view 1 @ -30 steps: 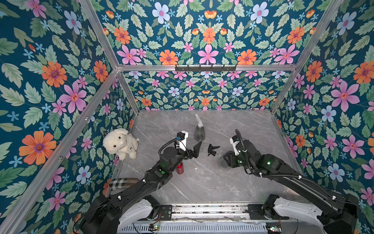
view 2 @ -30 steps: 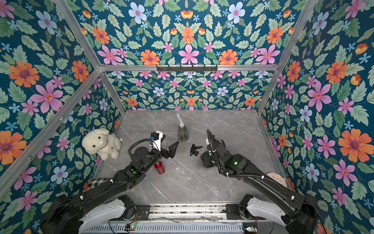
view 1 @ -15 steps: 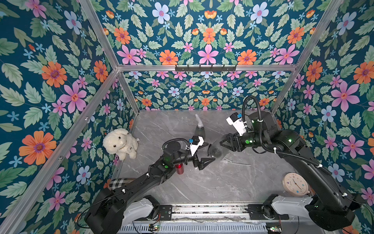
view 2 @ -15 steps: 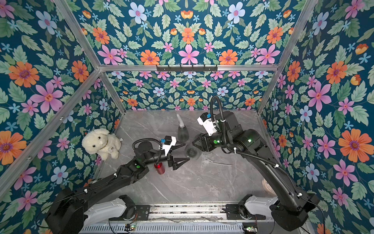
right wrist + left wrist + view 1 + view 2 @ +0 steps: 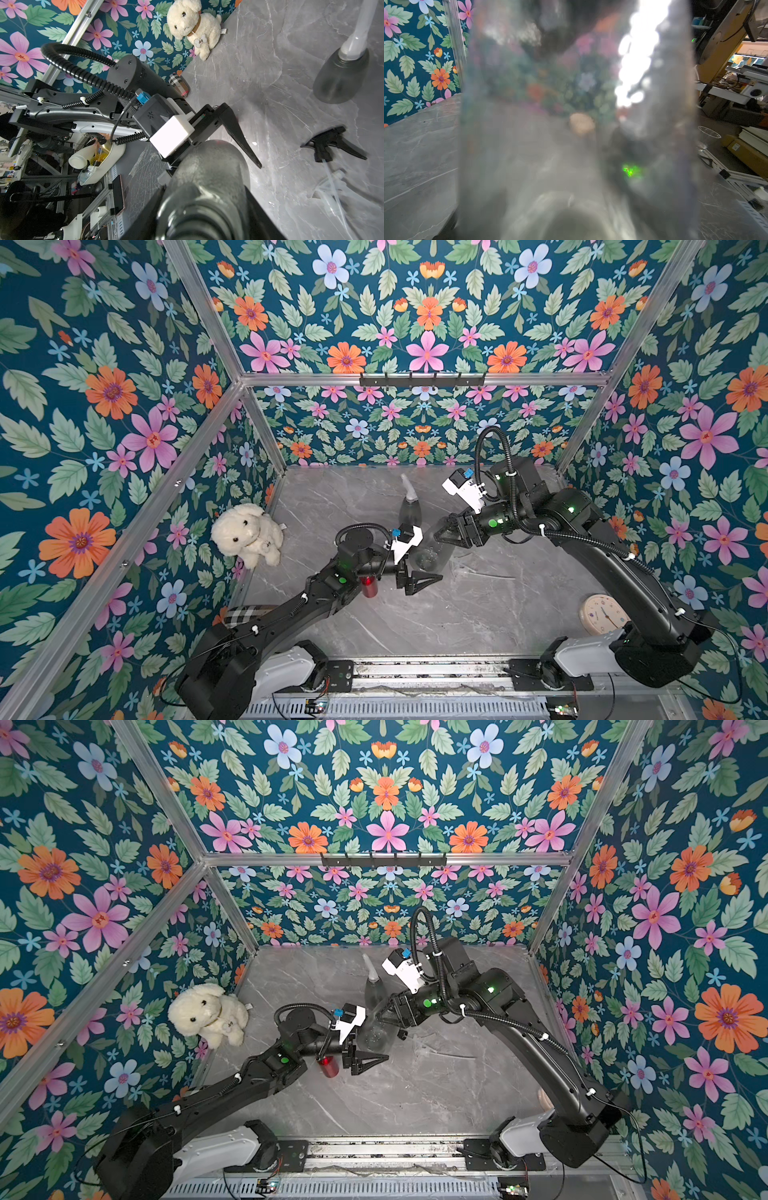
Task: Attach spray nozzles to spray bottles
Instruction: Pick up the spray bottle from the center of the board.
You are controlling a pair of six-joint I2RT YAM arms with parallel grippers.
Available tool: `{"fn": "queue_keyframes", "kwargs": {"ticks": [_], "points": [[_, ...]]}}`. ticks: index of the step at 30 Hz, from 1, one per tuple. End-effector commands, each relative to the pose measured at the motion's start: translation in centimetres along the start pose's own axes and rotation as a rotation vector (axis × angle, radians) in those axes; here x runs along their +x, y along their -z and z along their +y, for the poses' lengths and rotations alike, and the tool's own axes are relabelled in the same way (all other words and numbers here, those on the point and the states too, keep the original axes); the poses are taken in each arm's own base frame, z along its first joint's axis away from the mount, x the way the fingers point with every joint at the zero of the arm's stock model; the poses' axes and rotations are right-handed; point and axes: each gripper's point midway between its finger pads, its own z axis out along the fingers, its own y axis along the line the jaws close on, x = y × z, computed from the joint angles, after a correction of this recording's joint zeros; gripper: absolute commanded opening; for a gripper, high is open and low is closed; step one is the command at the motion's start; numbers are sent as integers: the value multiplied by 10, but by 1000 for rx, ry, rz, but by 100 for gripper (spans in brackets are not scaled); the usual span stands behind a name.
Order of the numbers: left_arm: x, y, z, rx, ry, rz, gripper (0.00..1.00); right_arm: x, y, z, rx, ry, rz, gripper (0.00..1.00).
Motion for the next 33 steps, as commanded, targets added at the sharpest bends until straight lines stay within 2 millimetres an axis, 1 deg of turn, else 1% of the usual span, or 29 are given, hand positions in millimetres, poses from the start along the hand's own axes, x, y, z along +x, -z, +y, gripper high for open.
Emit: {"fn": "queue_keyframes", "kwargs": {"ticks": [1, 10, 13, 16, 18, 21, 24, 27, 29, 30, 32, 33], "points": [[-4, -1, 1, 4, -7, -4, 92, 3, -3, 11, -42, 27, 28, 51], [-3, -3, 2, 6, 11, 3, 88, -6, -8, 17, -47, 48, 7, 50], [-4, -3, 2, 8, 10, 1, 84, -8, -8, 19, -51, 57, -3, 50], [-5, -3, 2, 7, 10, 1, 80, -9, -8, 18, -45, 58, -12, 52], [-6, -3, 2, 4, 9, 0, 77, -10, -7, 18, -37, 58, -20, 56], [-7, -2, 3, -6, 7, -3, 76, -12, -3, 17, -17, 63, -43, 66], [-9, 0, 4, -23, 0, -9, 73, -20, 13, 17, 34, 86, -112, 71], [-14, 3, 5, -52, -13, -24, 68, -27, 39, 5, 125, 69, -212, 72], [-19, 6, 7, -83, -25, -40, 64, -25, 55, -14, 169, 4, -267, 72], [-23, 9, 8, -101, -34, -50, 61, -21, 63, -33, 208, -48, -290, 70], [-31, 14, 10, -142, -47, -71, 48, -4, 60, -63, 259, -139, -274, 67], [-36, 16, 10, -161, -55, -82, 40, 7, 54, -78, 277, -182, -254, 66]]}}
